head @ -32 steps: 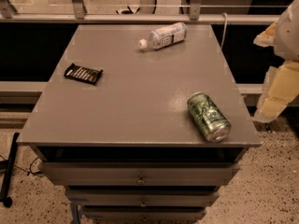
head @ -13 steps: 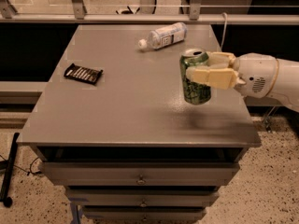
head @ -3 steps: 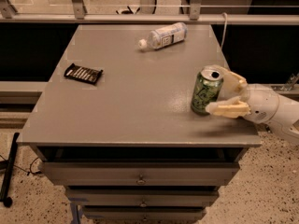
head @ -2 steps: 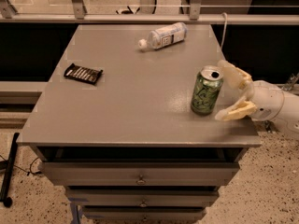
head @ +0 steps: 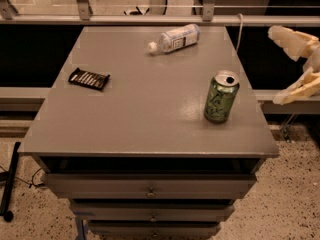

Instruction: Place green can upright

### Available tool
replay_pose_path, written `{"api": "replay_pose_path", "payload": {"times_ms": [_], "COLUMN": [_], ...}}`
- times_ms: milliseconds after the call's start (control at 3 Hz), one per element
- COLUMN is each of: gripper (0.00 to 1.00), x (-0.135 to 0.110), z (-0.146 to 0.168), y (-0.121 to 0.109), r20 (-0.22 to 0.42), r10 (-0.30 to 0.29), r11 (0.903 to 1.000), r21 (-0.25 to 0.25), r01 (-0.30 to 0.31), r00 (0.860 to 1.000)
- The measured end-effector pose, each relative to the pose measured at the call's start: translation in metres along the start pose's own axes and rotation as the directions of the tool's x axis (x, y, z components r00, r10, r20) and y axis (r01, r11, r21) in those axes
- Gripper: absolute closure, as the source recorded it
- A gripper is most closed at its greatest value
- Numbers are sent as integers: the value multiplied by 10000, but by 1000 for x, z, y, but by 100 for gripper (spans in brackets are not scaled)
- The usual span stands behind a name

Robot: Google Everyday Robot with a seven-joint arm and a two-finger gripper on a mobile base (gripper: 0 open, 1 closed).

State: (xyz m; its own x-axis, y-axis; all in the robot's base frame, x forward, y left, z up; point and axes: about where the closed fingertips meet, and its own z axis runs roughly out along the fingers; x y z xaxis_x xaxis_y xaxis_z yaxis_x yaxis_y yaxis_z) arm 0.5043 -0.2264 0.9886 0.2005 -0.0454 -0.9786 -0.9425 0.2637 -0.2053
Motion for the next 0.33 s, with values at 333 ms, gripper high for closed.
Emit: {"api": "replay_pose_path", "payload": {"times_ms": [333], "gripper": [0], "x": [0], "z": [1], "y": [0], "r20": [4], "r10": [0], "r11": [10000], "r21": [11], "r01": [0], "r00": [10000]}}
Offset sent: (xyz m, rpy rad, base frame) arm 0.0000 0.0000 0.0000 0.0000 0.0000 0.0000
